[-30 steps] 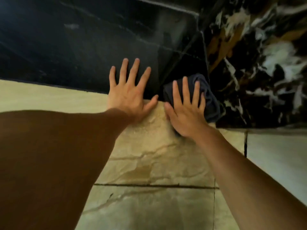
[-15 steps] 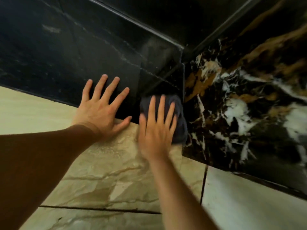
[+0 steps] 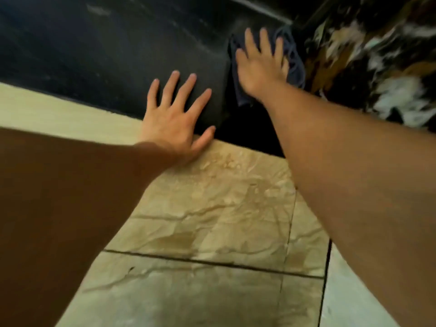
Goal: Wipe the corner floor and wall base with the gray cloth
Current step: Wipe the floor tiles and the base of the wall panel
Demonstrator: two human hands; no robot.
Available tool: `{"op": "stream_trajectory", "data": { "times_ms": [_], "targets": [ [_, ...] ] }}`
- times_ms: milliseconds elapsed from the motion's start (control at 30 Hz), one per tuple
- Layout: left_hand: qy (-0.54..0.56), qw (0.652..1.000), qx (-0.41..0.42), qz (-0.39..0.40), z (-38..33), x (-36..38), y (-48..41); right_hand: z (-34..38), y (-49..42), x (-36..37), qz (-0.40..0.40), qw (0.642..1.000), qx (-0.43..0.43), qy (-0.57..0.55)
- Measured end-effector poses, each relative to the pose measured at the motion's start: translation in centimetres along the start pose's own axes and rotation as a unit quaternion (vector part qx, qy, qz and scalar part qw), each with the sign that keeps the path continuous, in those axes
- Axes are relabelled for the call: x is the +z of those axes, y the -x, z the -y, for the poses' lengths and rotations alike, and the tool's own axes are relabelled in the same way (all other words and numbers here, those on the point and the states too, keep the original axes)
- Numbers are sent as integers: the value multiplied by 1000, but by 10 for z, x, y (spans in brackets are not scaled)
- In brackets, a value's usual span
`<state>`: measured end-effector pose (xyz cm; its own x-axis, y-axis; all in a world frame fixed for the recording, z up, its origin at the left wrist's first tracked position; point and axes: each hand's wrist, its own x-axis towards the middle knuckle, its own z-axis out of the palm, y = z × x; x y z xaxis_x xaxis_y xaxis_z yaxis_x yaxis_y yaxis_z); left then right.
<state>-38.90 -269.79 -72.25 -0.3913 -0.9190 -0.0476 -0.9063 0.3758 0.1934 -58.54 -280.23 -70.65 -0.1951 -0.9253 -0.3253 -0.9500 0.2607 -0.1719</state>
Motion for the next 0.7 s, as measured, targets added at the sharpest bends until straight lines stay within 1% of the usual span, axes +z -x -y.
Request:
{"op": "stream_trajectory", "data": {
  "times_ms": [33,67,133,167,233,300,367,433,533,633,700],
  "targets": [
    [1,1000,3,4,0,0,0,-5,10,5,-8,1000,-10,15],
    [4,1000,6,6,-2,0,-1,-13,36,14,-33,999,-17,39],
    [4,1000,1,9,-2,-3,0,-24,117,46,-109,992,-30,58],
    [2,1000,-2,9,-2,-3,0,-30,169,61,-114,992,-21,49],
    [-12,1000,-4,20,-1,-2,0,-38,278,89,-72,997,23,34],
    [-25,999,-2,24,-1,-3,-2,-38,367,109,-25,998,55,32],
    [-25,1000,1,18,0,-2,0,-30,406,121,3,996,81,34],
    [-17,1000,3,8,0,-1,3,-27,381,119,-9,997,77,20],
    [-15,1000,3,1,-1,-1,5,-21,279,90,-40,998,51,24],
    [-18,1000,-1,-7,-2,0,5,-13,168,65,-71,996,44,24],
    [-27,1000,-4,-7,-2,-1,5,-1,142,61,-74,996,44,14]
  ]
}}
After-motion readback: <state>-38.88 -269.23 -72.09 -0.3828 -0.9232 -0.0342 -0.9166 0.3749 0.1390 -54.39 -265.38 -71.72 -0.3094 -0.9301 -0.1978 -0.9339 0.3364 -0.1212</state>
